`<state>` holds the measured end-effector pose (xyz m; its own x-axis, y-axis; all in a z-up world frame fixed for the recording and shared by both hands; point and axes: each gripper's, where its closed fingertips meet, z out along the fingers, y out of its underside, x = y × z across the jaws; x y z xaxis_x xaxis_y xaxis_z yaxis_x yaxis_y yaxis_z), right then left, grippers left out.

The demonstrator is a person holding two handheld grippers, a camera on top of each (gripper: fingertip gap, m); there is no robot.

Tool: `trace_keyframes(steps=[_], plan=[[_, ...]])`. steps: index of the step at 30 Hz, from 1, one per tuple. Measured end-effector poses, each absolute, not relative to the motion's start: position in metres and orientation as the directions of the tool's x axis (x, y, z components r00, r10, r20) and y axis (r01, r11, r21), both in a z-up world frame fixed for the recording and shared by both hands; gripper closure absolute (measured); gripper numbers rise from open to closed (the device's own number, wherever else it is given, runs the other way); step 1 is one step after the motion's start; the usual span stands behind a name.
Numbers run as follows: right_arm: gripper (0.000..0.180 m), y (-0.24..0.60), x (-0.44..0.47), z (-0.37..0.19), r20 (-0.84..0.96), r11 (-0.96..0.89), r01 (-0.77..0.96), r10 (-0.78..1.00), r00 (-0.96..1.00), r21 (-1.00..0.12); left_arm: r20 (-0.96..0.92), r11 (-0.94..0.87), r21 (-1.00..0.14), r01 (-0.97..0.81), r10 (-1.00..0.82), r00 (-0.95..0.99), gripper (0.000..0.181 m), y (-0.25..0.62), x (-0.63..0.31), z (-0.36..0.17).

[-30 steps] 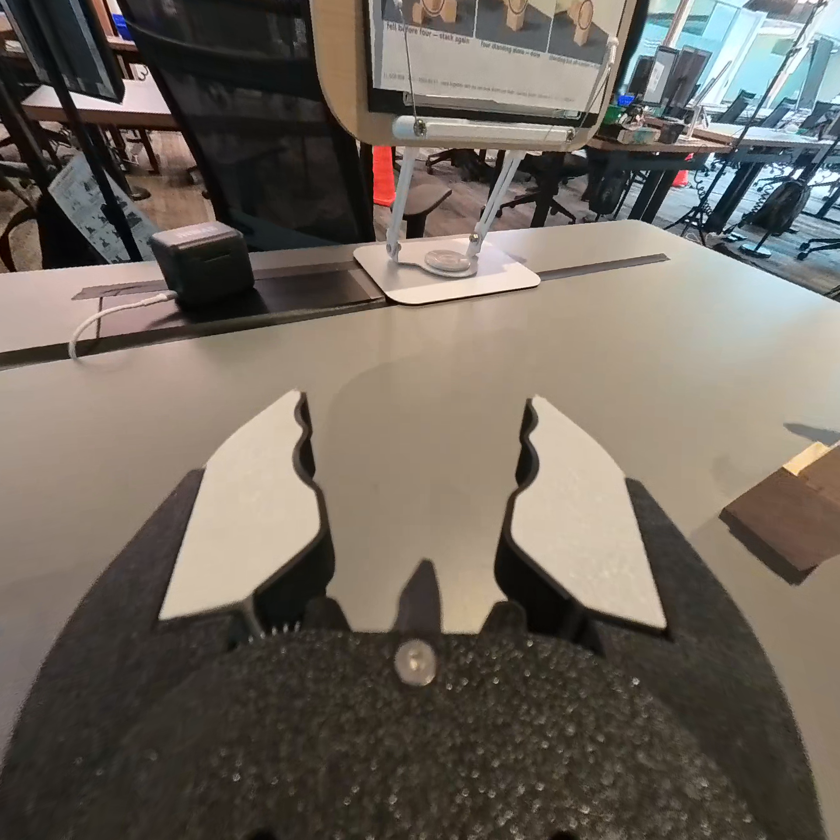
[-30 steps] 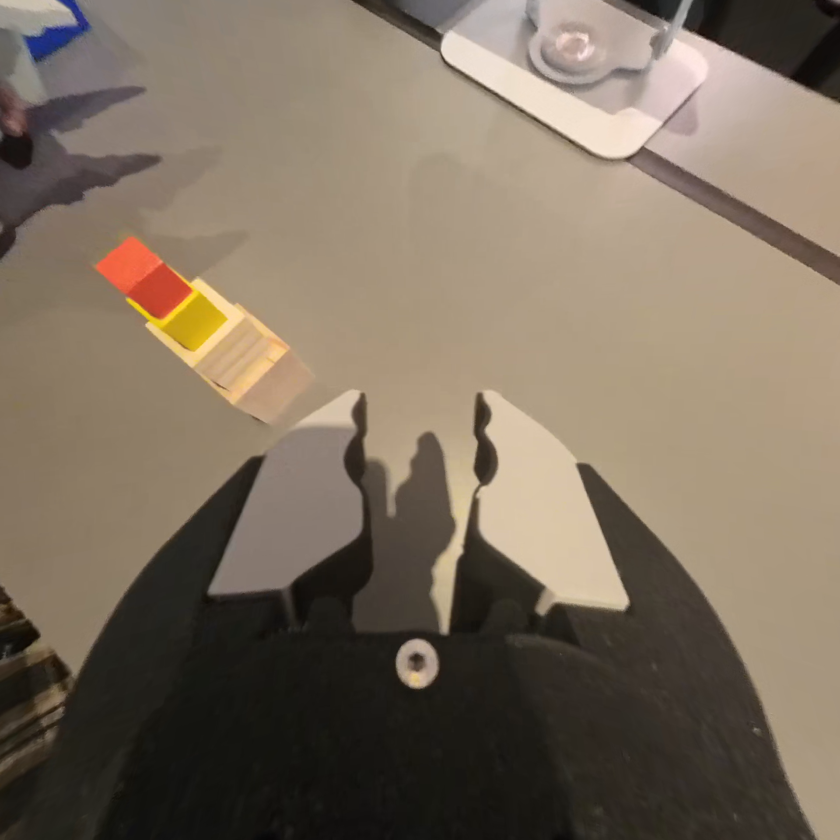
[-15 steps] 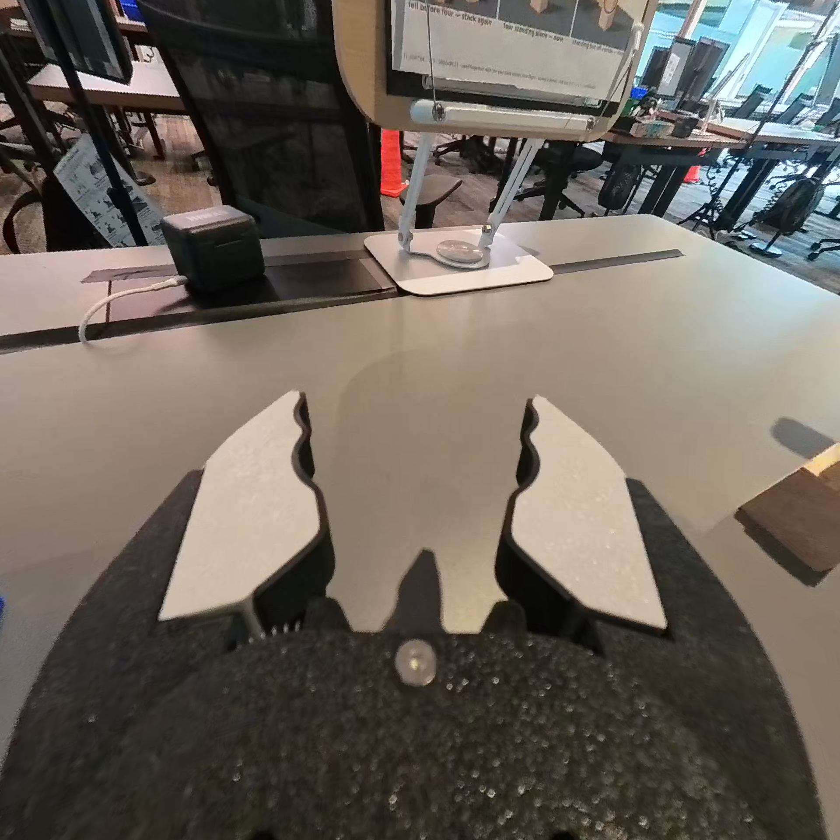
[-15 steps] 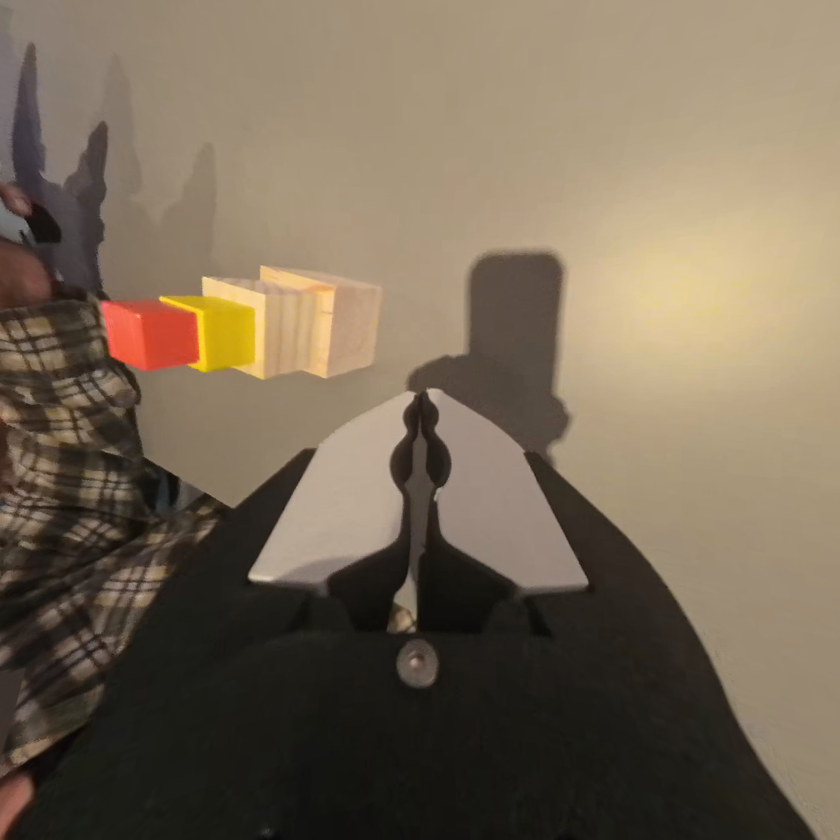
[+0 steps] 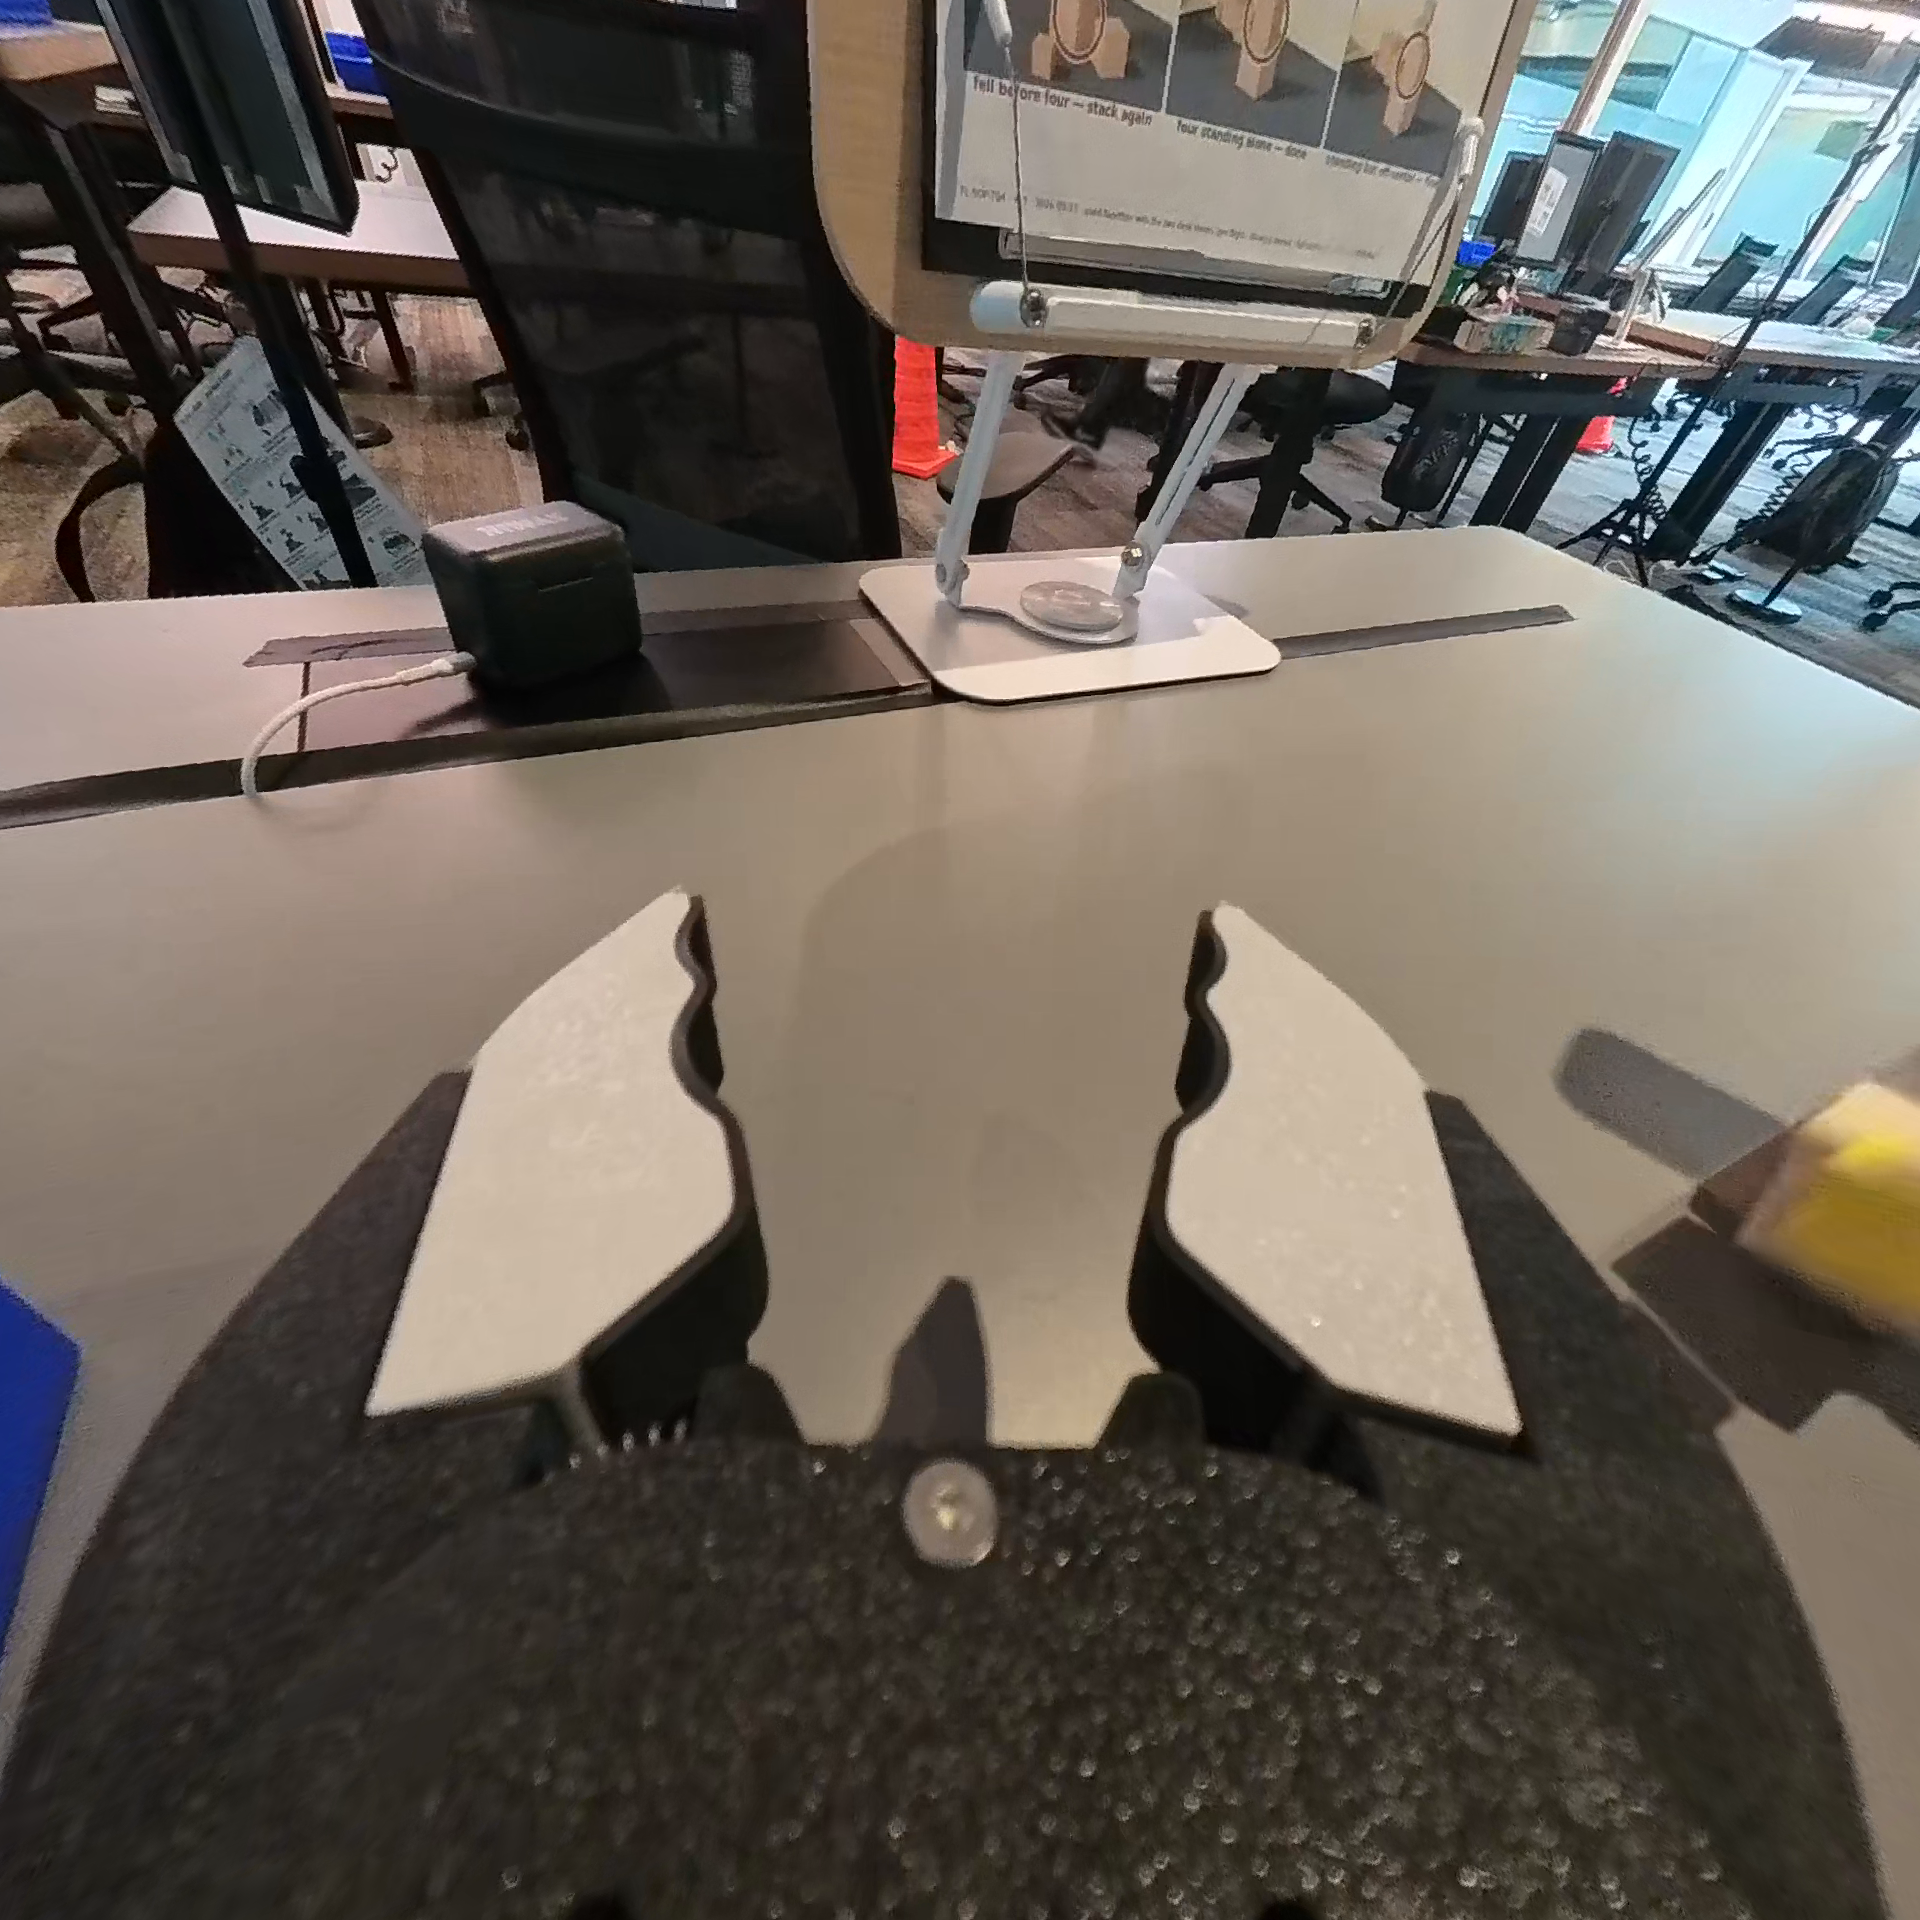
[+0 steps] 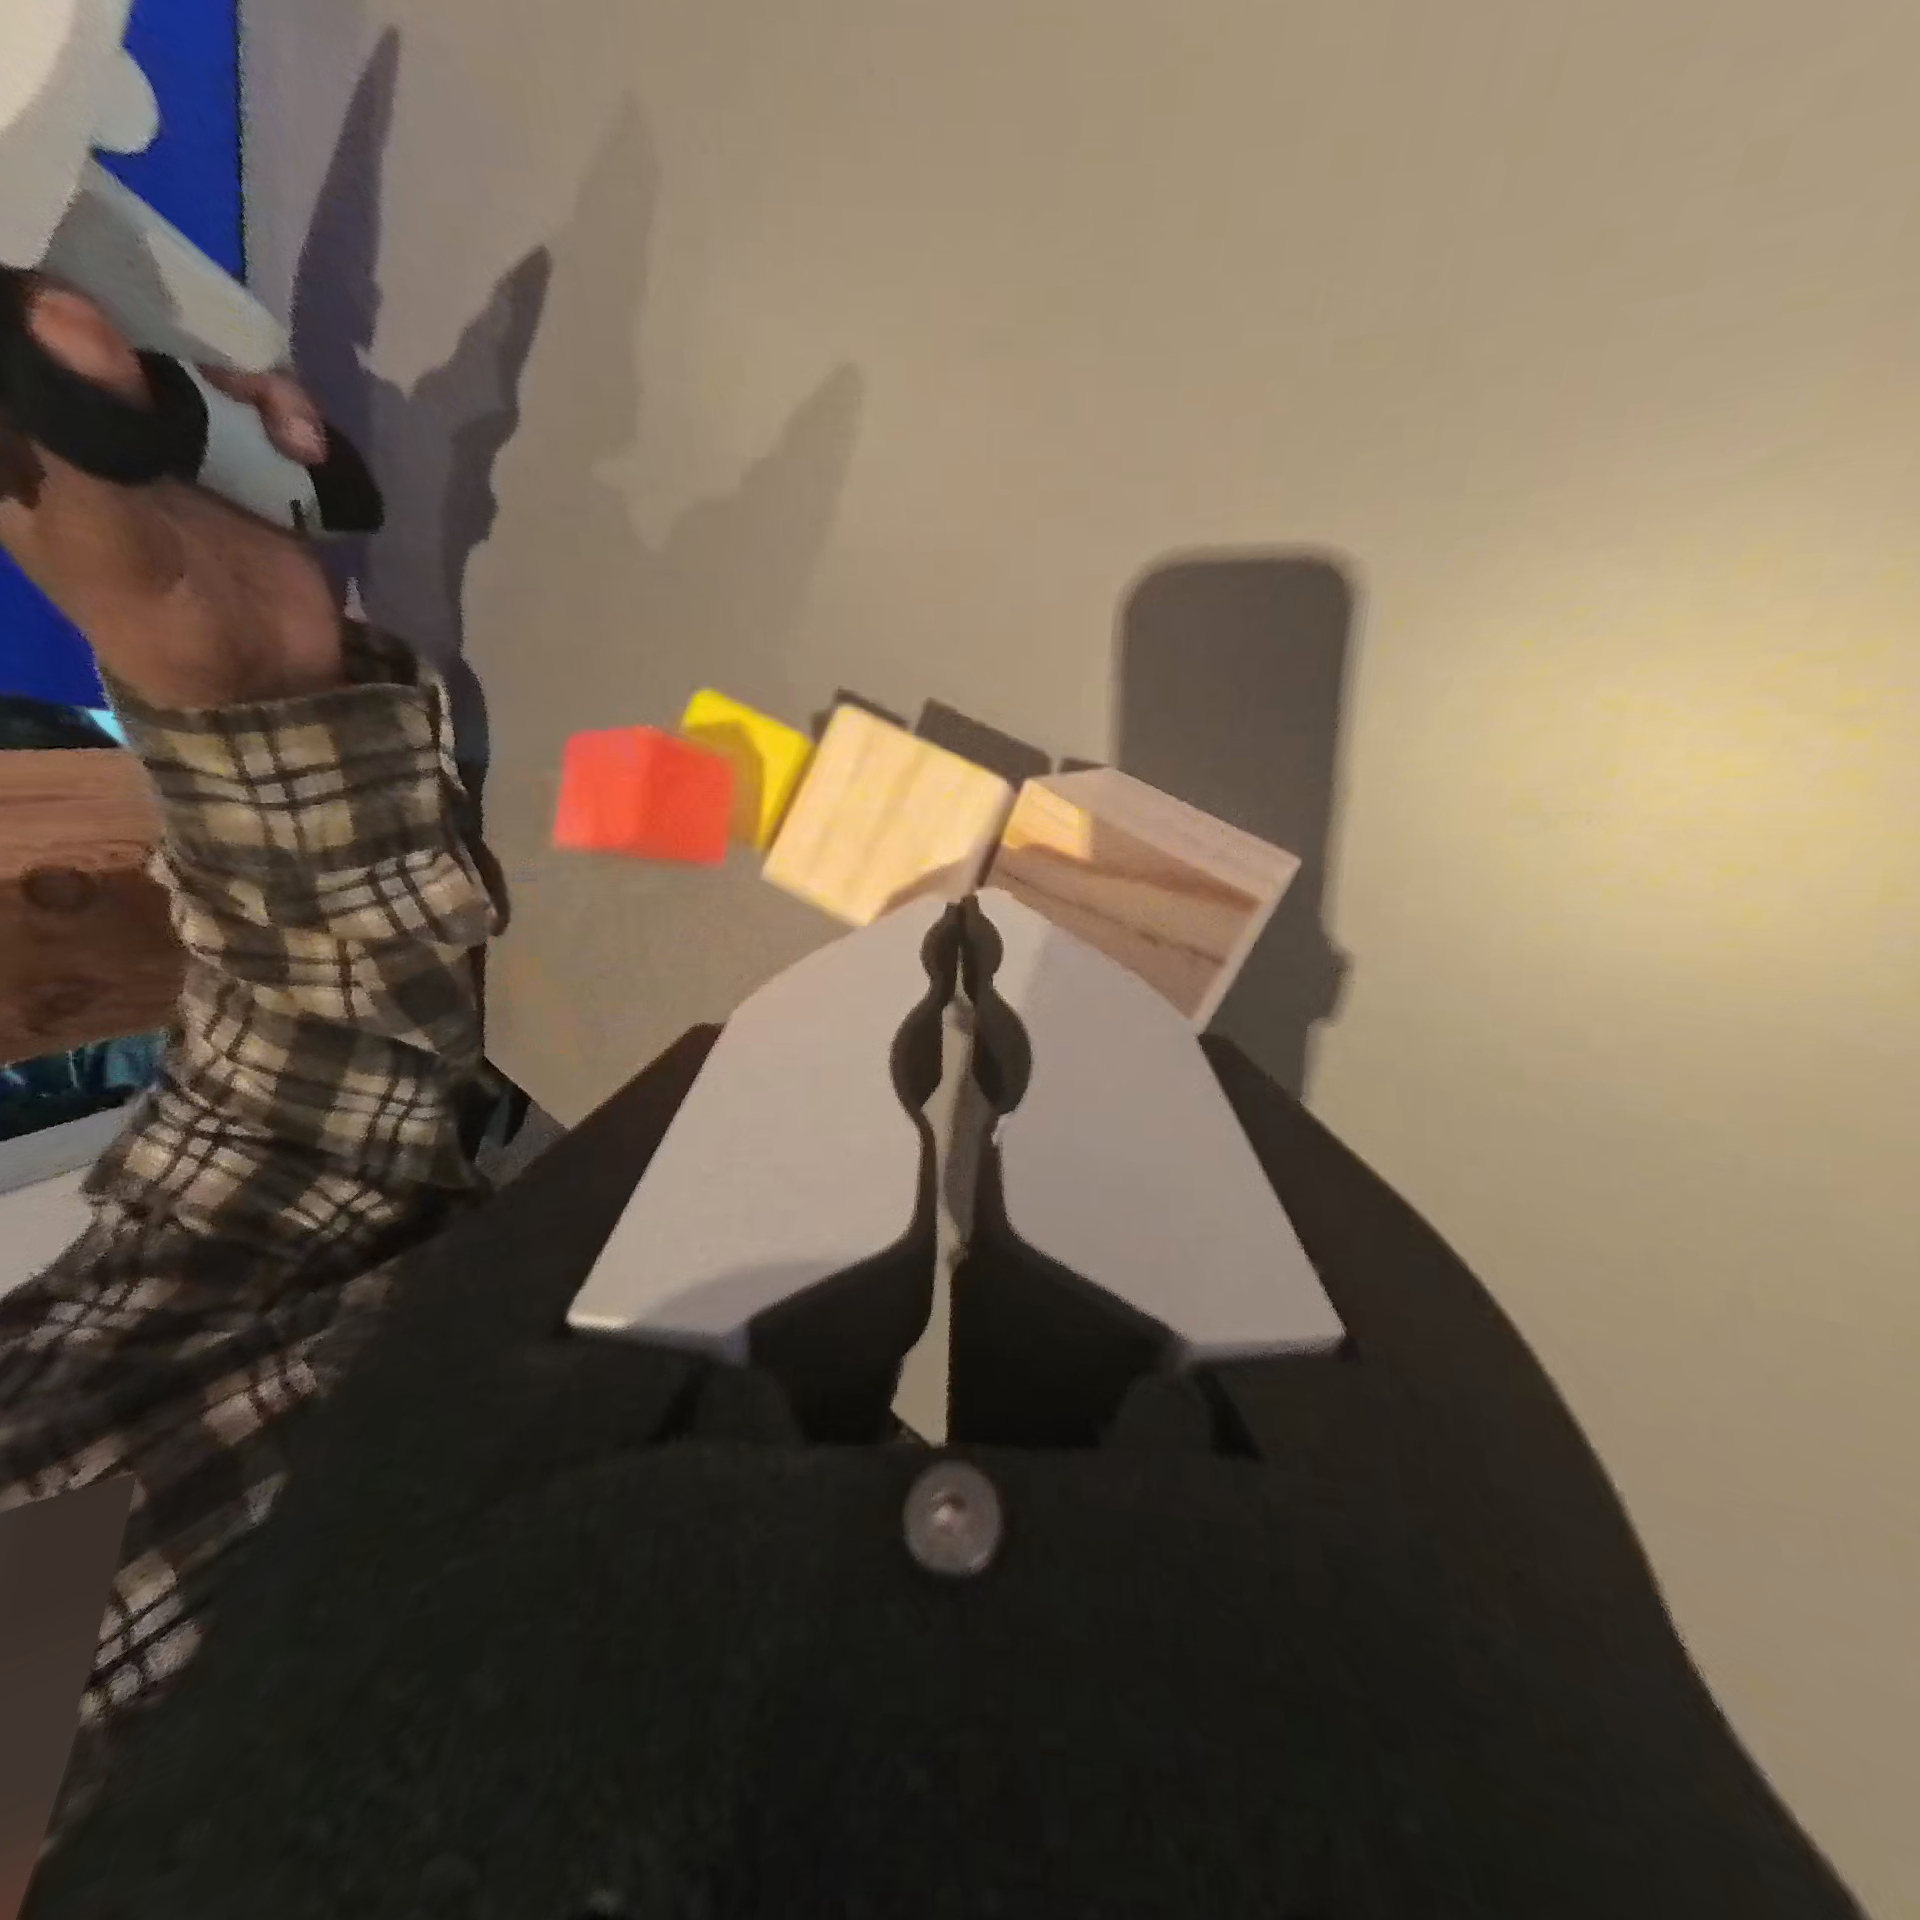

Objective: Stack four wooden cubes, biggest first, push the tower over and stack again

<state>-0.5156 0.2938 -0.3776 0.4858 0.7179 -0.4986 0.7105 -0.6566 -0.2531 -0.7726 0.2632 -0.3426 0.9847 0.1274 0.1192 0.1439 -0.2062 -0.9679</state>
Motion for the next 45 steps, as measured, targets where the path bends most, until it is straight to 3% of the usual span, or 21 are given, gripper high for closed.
trace_keyframes(steps=[15, 24, 27, 32, 35, 40, 45], plan=[[0.180, 0.331, -0.490, -0.341, -0.477, -0.625, 0.610, 0.775, 0.414, -0.487, 0.081, -0.216, -0.971, 0.100, 0.093, 0.992, 0.096, 0.269, -0.766, -0.347], [0.179, 0.333, -0.475, -0.320, -0.379, -0.441, 0.552, 0.896, 0.230, -0.708, 0.042, -0.136, -0.990, 0.046, 0.032, 0.999, 0.095, 0.268, -0.756, -0.330], [0.156, 0.326, -0.475, -0.315, -0.251, -0.273, 0.559, 0.961, 0.117, -0.783, 0.034, -0.125, -0.992, 0.035, 0.011, 0.999, 0.095, 0.268, -0.753, -0.328], [0.088, 0.316, -0.475, -0.300, -0.026, -0.016, 0.437, 0.999, -0.018, -0.900, 0.016, -0.105, -0.994, 0.009, -0.073, 0.997, 0.094, 0.270, -0.739, -0.323], [0.084, 0.311, -0.467, -0.298, 0.018, 0.037, 0.341, 0.998, -0.059, -0.939, -0.007, -0.104, -0.994, -0.037, -0.274, 0.962, 0.096, 0.271, -0.703, -0.322], [0.078, 0.324, -0.442, -0.303, -0.057, -0.040, 0.184, 0.994, -0.089, -0.982, -0.106, -0.159, -0.957, -0.244, -0.592, 0.799, 0.101, 0.263, -0.624, -0.338], [0.079, 0.350, -0.428, -0.324, -0.097, -0.086, 0.132, 0.992, -0.081, -0.987, -0.148, -0.321, -0.763, -0.561, -0.758, 0.635, 0.106, 0.250, -0.578, -0.376]])
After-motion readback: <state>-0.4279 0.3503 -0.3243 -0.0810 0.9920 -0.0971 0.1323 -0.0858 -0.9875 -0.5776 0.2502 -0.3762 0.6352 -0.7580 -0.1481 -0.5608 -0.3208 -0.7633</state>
